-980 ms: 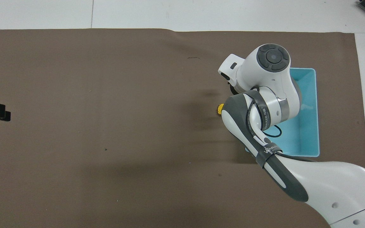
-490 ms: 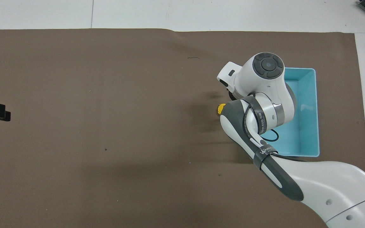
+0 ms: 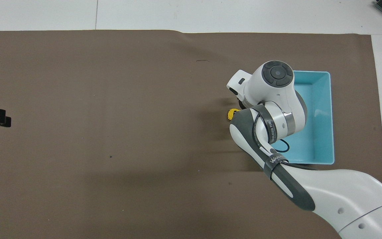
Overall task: Wind up and store yellow beetle car
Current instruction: 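Lower the right gripper and grasp the yellow car beside the bin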
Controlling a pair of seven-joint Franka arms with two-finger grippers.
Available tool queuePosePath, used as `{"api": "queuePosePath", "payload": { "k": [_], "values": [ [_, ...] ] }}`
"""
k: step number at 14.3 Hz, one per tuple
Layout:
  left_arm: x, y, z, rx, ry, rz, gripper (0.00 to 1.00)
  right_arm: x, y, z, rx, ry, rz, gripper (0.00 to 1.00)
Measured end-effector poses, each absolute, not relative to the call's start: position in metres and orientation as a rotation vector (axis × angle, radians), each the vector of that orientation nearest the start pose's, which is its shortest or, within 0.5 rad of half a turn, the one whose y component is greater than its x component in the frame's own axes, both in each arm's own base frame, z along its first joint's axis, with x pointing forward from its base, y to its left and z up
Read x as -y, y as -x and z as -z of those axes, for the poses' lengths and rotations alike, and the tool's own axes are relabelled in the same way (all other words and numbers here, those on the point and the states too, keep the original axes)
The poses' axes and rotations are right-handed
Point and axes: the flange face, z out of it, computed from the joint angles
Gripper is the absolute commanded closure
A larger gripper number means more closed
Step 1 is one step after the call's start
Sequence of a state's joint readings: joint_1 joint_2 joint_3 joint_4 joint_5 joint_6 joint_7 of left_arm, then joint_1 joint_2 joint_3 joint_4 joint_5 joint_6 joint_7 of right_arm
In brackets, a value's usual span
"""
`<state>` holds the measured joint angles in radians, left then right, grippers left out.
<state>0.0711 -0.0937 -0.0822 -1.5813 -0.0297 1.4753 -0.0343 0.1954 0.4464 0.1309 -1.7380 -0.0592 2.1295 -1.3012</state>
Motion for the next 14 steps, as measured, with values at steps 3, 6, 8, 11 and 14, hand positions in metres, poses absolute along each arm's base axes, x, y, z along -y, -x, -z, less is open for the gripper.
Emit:
{"api": "queuePosePath", "payload": {
  "k": [3,6,8,11,14],
  "values": [
    [0.011,-0.515,-0.661,0.033,3.163,-0.021,0.00,-0.200,-0.619,-0.311,-2.328,-2.155,0.067,0.00],
    [0.011,-0.515,-0.661,0.033,3.163,-0.021,0.00,-0.199,-0.615,-0.304,-2.310,-2.179,0.076,0.00],
    [0.011,-0.515,-0.661,0.033,3.163,-0.021,0.00,-0.199,-0.613,-0.299,-2.298,-2.196,0.089,0.00],
    [0.011,-0.515,-0.661,0.033,3.163,-0.022,0.00,-0.198,-0.611,-0.297,-2.262,-2.235,0.098,0.00],
    [0.011,-0.515,-0.661,0.033,3.163,-0.022,0.00,-0.198,-0.608,-0.295,-2.228,-2.269,0.106,0.20]
  ]
}}
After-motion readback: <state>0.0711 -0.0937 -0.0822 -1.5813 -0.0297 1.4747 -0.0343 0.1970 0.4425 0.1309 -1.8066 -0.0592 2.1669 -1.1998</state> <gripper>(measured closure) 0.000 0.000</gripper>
